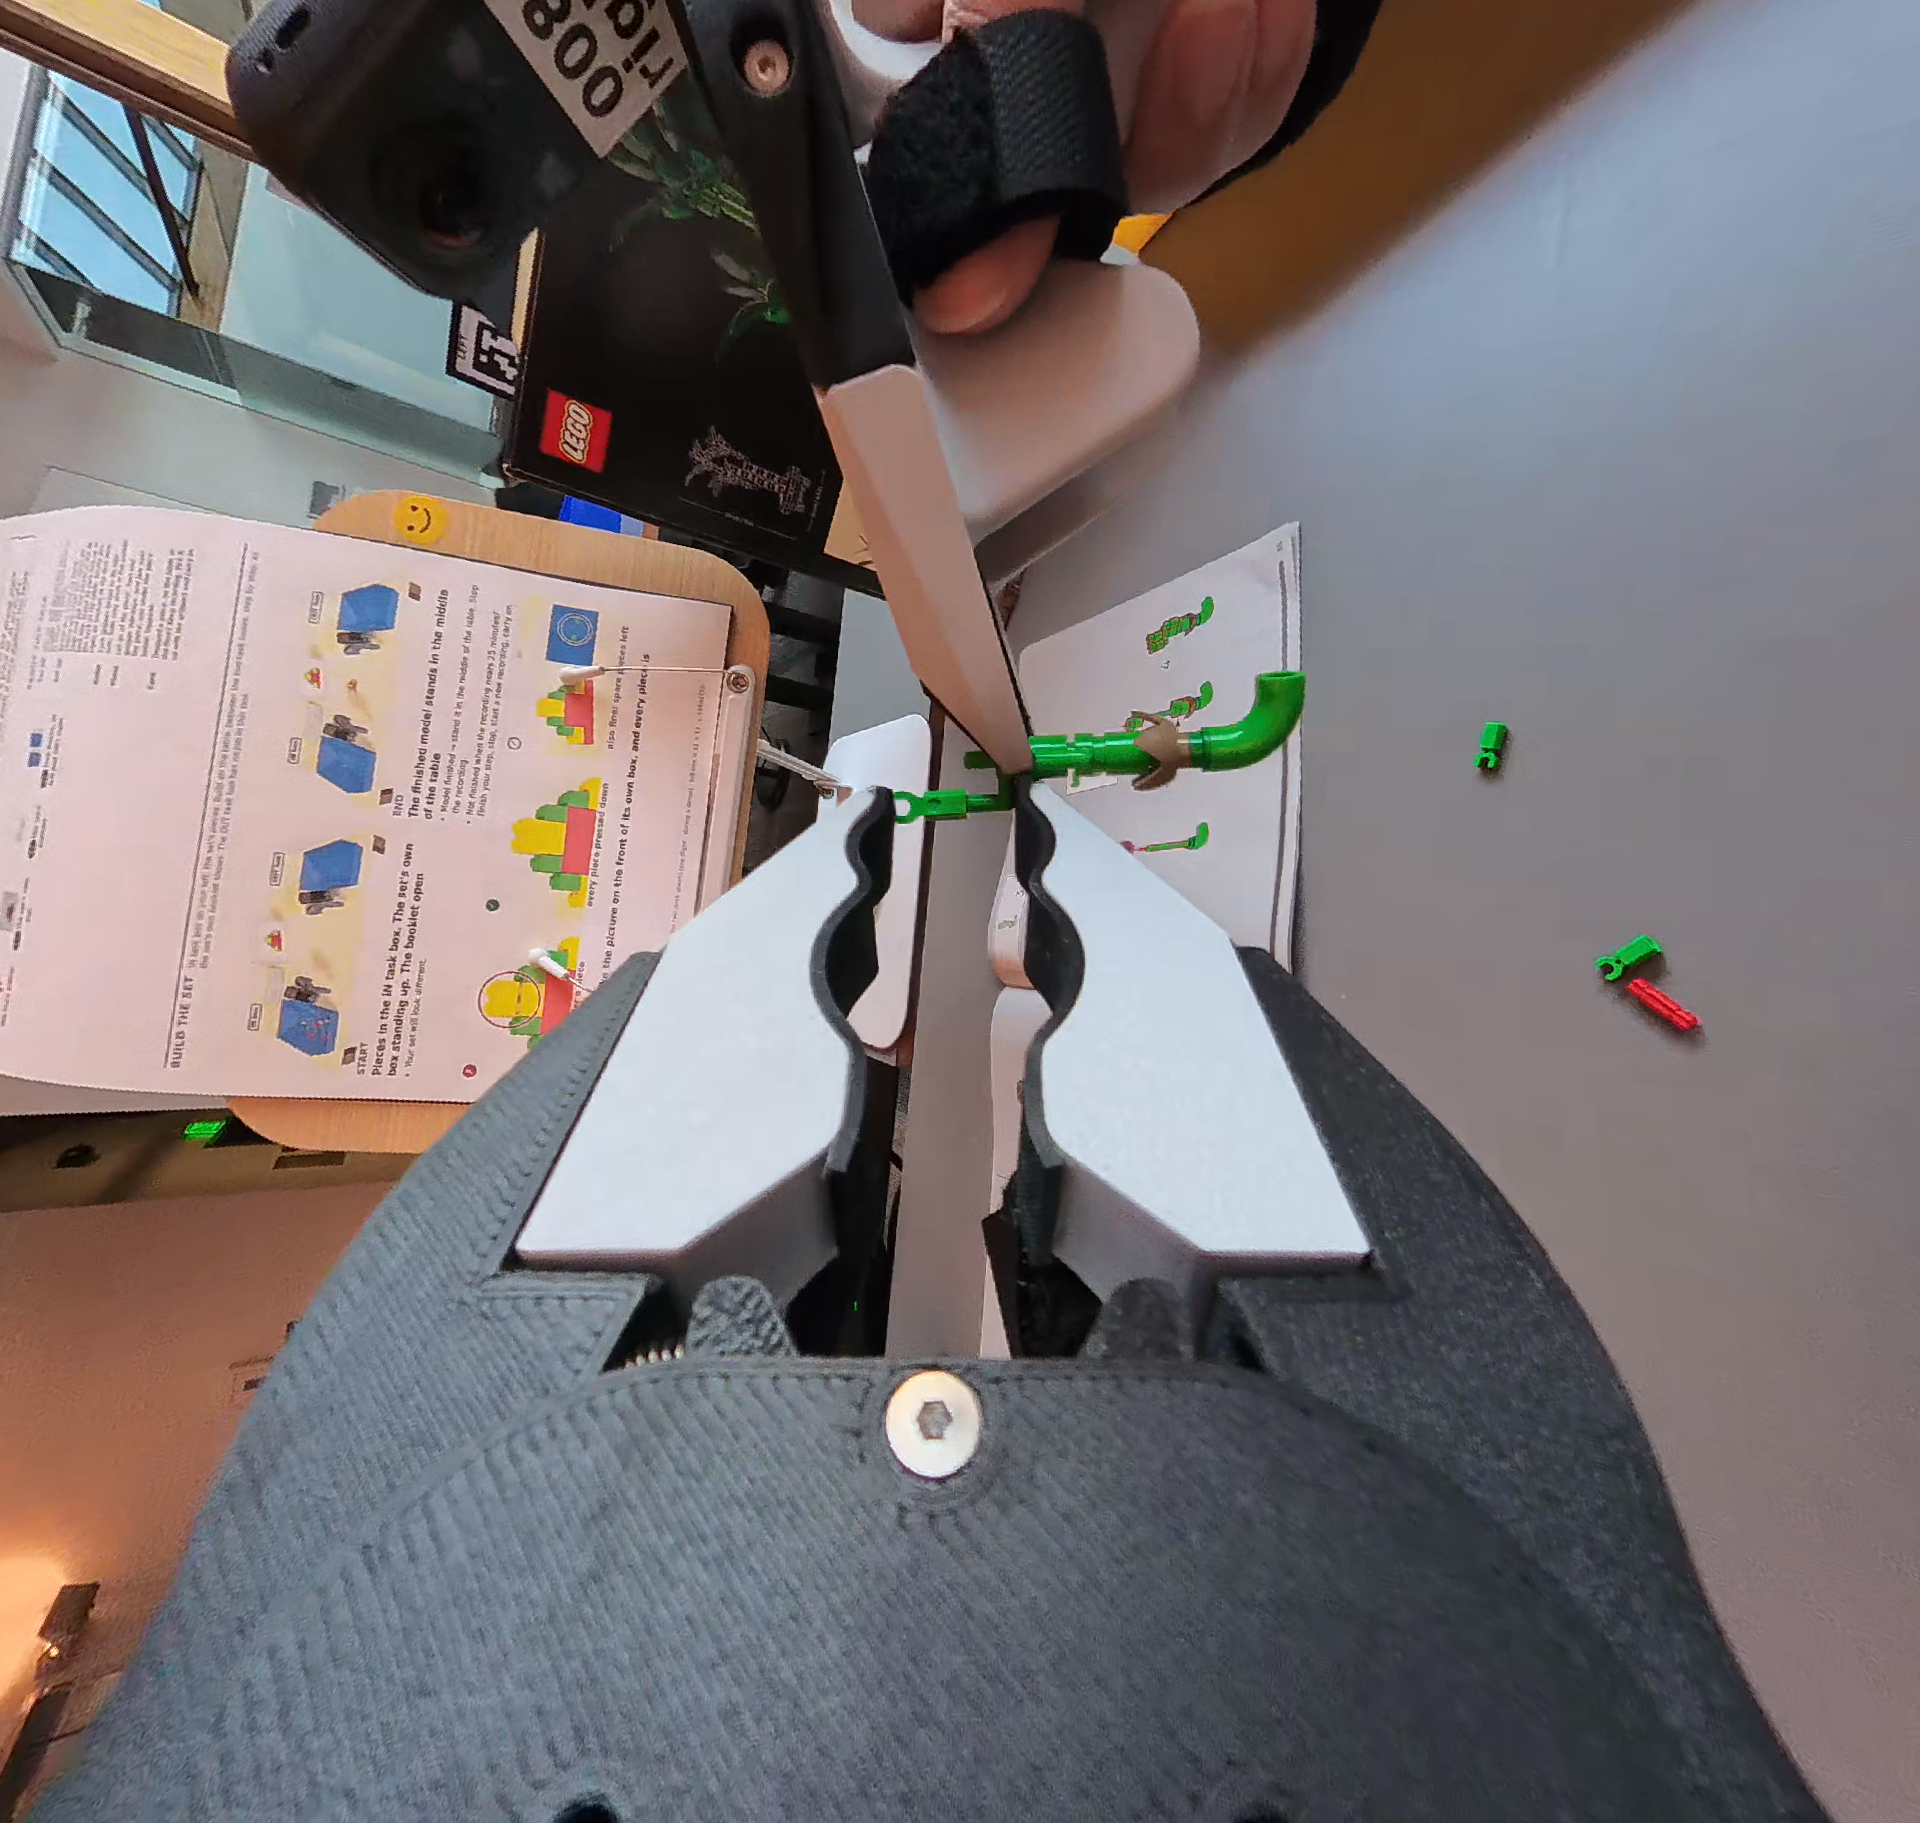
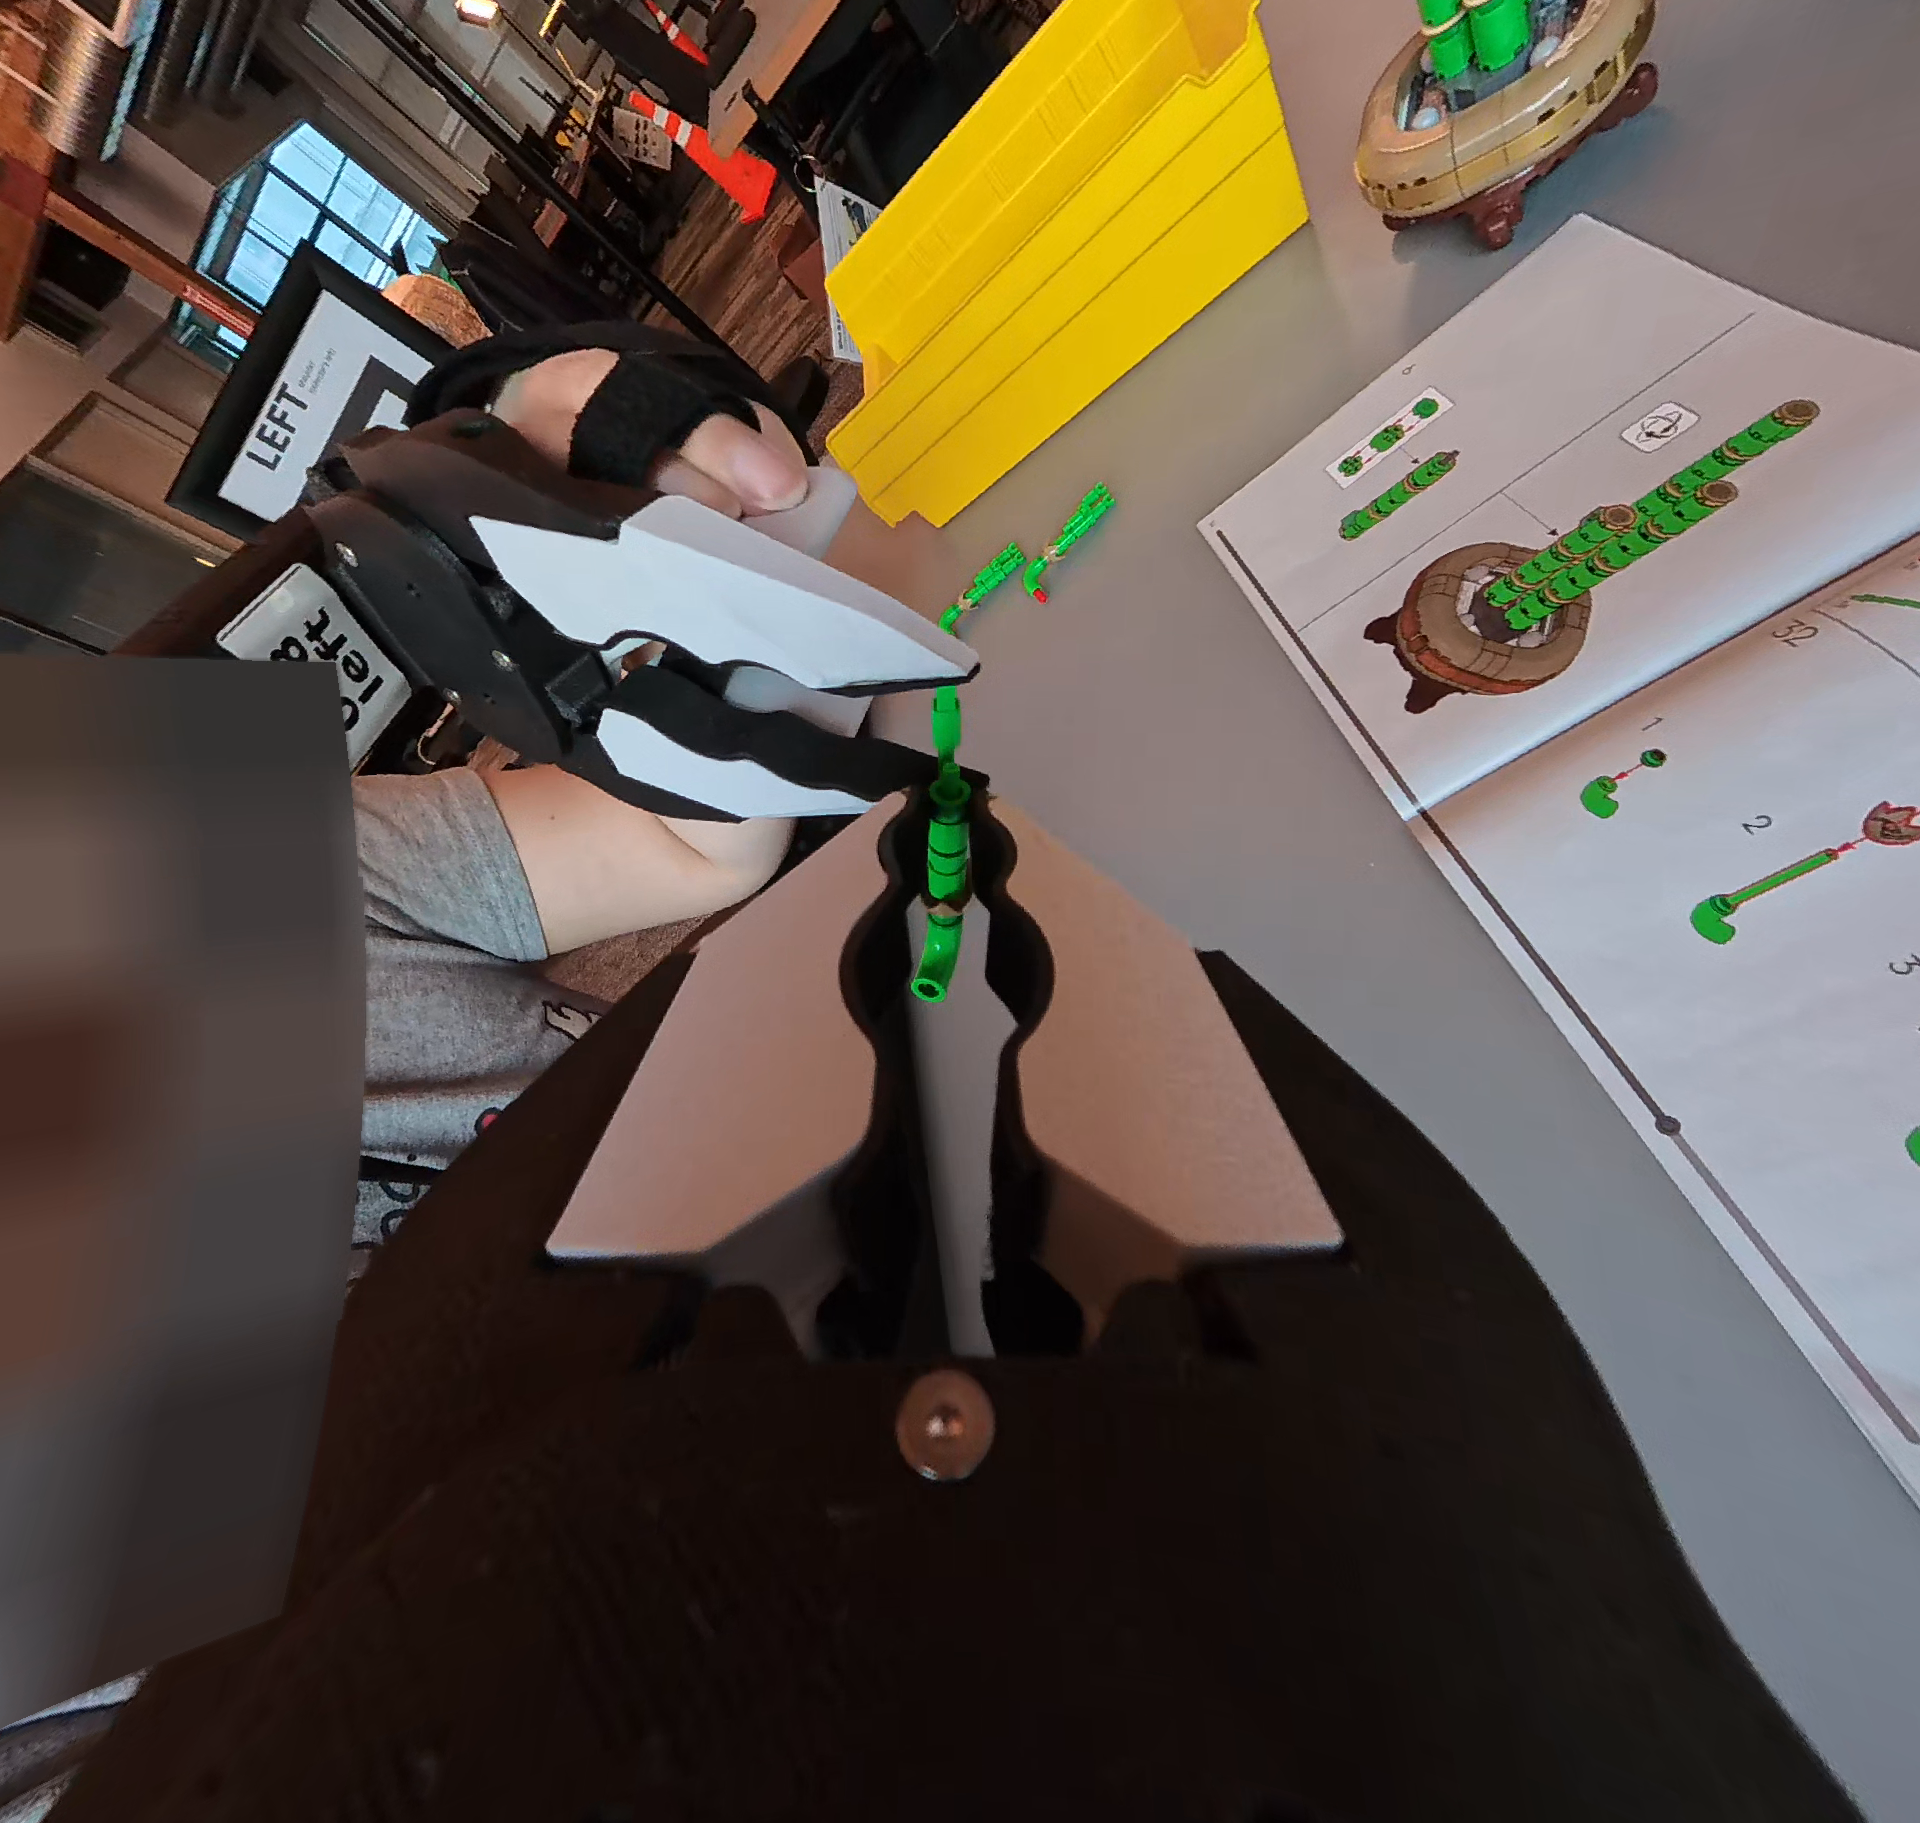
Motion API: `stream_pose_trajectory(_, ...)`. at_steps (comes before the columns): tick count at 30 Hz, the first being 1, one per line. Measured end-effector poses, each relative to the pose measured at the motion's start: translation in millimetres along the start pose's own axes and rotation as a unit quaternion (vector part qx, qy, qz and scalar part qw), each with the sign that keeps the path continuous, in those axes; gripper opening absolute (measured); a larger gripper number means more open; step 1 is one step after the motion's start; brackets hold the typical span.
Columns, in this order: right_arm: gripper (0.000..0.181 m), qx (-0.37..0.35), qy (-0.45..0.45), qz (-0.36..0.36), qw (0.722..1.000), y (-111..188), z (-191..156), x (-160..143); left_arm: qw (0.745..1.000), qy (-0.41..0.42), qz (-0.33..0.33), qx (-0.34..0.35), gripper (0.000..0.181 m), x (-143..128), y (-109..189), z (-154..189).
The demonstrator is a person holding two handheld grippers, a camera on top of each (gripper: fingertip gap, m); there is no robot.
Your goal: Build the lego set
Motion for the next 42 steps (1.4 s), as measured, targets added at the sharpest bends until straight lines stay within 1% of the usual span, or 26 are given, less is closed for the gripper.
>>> stream_pose_trajectory(10, 0.006, 0.001, 0.002, 0.010, 1.000, 2.9, 1.1, 1.1, 0.999, -0.020, 0.003, 0.029, 0.021, 1.2, -1.5, -0.4)
stream_pose_trajectory(17, 0.006, -0.015, 0.008, 0.007, 1.000, 0.9, 1.7, 2.0, 1.000, -0.009, -0.001, 0.010, 0.021, -1.3, -3.8, -0.9)
stream_pose_trajectory(27, 0.006, -0.023, 0.013, 0.023, 0.999, 5.2, 0.5, 3.9, 1.000, 0.008, -0.004, 0.016, 0.020, 0.1, -4.6, -5.0)
stream_pose_trajectory(42, 0.005, -0.028, 0.011, 0.037, 0.999, 4.9, 3.1, 6.2, 1.000, 0.013, -0.016, 0.020, 0.019, -1.4, -7.5, -6.9)
Point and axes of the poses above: each gripper's, where its closed fingertips meet, y back along the fingers, x out of its top, z = x × y across the jaws, the point moved 8 cm from there along y, back along the fingers, and after that the axes turned 15 degrees about -z, right-handed, at the moved point
